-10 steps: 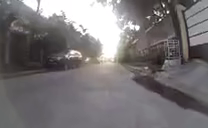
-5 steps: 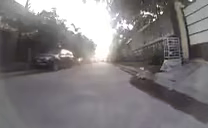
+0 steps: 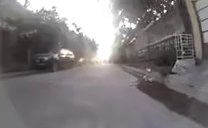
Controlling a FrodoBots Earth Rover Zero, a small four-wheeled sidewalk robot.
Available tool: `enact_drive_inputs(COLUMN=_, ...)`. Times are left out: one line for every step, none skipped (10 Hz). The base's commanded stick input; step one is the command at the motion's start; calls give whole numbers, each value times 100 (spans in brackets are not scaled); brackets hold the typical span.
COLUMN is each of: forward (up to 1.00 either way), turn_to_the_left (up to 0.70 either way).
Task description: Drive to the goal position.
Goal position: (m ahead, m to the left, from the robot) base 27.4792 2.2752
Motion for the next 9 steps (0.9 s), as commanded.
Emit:
enact_drive_inputs(forward=100, turn_to_the_left=1)
enact_drive_inputs(forward=100, turn_to_the_left=1)
enact_drive_inputs(forward=100, turn_to_the_left=1)
enact_drive_inputs(forward=100, turn_to_the_left=1)
enact_drive_inputs(forward=100, turn_to_the_left=-27)
enact_drive_inputs(forward=100, turn_to_the_left=-39)
enact_drive_inputs(forward=100, turn_to_the_left=-19)
enact_drive_inputs(forward=100, turn_to_the_left=1)
enact_drive_inputs(forward=100, turn_to_the_left=1)
